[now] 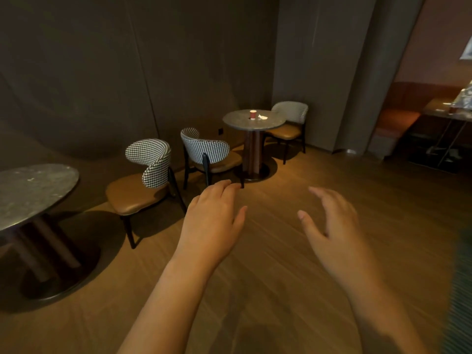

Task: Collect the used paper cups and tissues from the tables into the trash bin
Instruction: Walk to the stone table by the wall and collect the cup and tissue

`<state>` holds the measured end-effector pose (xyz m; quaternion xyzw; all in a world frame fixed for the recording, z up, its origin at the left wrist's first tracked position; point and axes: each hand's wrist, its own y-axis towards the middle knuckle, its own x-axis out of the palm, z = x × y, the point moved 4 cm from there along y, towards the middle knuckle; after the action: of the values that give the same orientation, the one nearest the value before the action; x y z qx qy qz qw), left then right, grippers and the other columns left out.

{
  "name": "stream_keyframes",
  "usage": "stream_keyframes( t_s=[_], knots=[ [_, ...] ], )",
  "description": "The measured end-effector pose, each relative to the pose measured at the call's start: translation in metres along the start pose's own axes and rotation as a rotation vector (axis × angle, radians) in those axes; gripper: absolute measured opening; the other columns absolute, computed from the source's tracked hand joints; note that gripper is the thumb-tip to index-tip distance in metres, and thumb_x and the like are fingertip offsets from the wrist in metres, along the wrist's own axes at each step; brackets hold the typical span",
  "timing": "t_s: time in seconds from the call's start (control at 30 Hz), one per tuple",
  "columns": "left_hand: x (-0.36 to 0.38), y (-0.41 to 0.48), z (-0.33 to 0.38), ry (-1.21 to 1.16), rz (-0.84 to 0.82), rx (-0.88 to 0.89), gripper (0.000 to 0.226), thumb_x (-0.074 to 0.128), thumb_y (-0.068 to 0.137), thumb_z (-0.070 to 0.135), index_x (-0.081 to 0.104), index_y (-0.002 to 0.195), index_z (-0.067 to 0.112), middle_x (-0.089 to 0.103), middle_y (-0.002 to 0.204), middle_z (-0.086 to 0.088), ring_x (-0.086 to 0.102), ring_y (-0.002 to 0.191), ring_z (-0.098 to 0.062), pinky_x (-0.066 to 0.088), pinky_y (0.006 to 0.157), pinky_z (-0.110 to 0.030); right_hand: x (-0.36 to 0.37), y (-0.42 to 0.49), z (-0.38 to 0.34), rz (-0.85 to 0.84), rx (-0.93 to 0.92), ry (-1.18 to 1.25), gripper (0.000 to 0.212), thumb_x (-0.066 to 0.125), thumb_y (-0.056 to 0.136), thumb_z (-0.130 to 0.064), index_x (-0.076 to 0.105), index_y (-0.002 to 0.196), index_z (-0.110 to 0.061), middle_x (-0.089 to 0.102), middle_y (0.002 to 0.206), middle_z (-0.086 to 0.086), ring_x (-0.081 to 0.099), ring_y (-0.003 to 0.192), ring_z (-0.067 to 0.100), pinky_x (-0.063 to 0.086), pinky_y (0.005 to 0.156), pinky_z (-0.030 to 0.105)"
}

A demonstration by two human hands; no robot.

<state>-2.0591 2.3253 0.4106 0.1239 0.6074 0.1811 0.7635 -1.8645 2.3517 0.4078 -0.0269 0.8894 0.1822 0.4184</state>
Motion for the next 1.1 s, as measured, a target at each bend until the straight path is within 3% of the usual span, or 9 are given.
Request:
stream_keyframes(
  t_s=[0.17, 0.37, 0.57, 0.7, 0.8, 1.1],
  knots=[
    [0.054, 0.088, -0.046, -0.012, -0.016, -0.067, 0.05, 0.04, 0.096, 0.043, 0.033, 0.143, 0.028, 0.031, 0.149, 0.008, 0.029, 0.136, -0.009, 0.032, 0.109, -0.031, 0.065, 0.101, 0.013, -0.117, -0.003, 0.026, 0.056, 0.046, 0.092, -0.046, 0.022, 0.143, -0.04, 0.021, 0.148, -0.018, 0.029, 0.134, 0.007, 0.035, 0.108, 0.038],
    [0.121, 0.217, -0.106, -0.07, -0.007, -0.085, 0.048, 0.042, 0.096, 0.041, 0.034, 0.142, 0.028, 0.032, 0.149, 0.008, 0.03, 0.135, -0.01, 0.033, 0.107, -0.031, 0.133, 0.248, 0.03, -0.126, 0.007, 0.023, 0.056, 0.046, 0.093, -0.044, 0.022, 0.143, -0.04, 0.021, 0.147, -0.018, 0.022, 0.134, 0.003, 0.025, 0.099, 0.026],
    [0.168, 0.362, -0.156, -0.085, 0.021, -0.07, 0.045, 0.044, 0.095, 0.038, 0.04, 0.138, 0.025, 0.041, 0.141, 0.007, 0.037, 0.129, -0.011, 0.036, 0.104, -0.033, 0.176, 0.393, 0.033, -0.072, -0.015, -0.038, 0.054, 0.047, 0.093, -0.041, 0.027, 0.143, -0.035, 0.027, 0.147, -0.013, 0.025, 0.134, 0.006, 0.028, 0.101, 0.026],
    [0.207, 0.442, -0.166, -0.085, -0.018, -0.017, 0.045, 0.045, 0.095, 0.038, 0.042, 0.138, 0.024, 0.042, 0.141, 0.004, 0.037, 0.129, -0.012, 0.036, 0.106, -0.035, 0.201, 0.462, 0.061, -0.143, 0.055, -0.02, 0.06, 0.05, 0.092, -0.039, 0.022, 0.145, -0.033, 0.023, 0.15, -0.012, 0.025, 0.135, 0.008, 0.027, 0.102, 0.025],
    [0.236, 0.506, -0.165, -0.088, -0.009, -0.002, 0.047, 0.045, 0.095, 0.04, 0.042, 0.139, 0.025, 0.035, 0.147, 0.005, 0.029, 0.135, -0.011, 0.03, 0.108, -0.034, 0.217, 0.52, 0.093, -0.206, 0.144, -0.047, 0.067, 0.05, 0.092, -0.043, 0.013, 0.147, -0.034, 0.014, 0.155, -0.01, 0.02, 0.14, 0.013, 0.027, 0.111, 0.034],
    [0.347, 0.715, -0.147, -0.095, -0.062, 0.022, 0.049, 0.044, 0.093, 0.042, 0.042, 0.138, 0.023, 0.033, 0.149, 0.0, 0.028, 0.137, -0.015, 0.033, 0.109, -0.045, 0.241, 0.732, 0.197, -0.168, 0.174, -0.065, 0.07, 0.047, 0.091, -0.048, 0.01, 0.148, -0.032, 0.008, 0.157, -0.007, 0.016, 0.142, 0.016, 0.029, 0.112, 0.042]
  ],
)
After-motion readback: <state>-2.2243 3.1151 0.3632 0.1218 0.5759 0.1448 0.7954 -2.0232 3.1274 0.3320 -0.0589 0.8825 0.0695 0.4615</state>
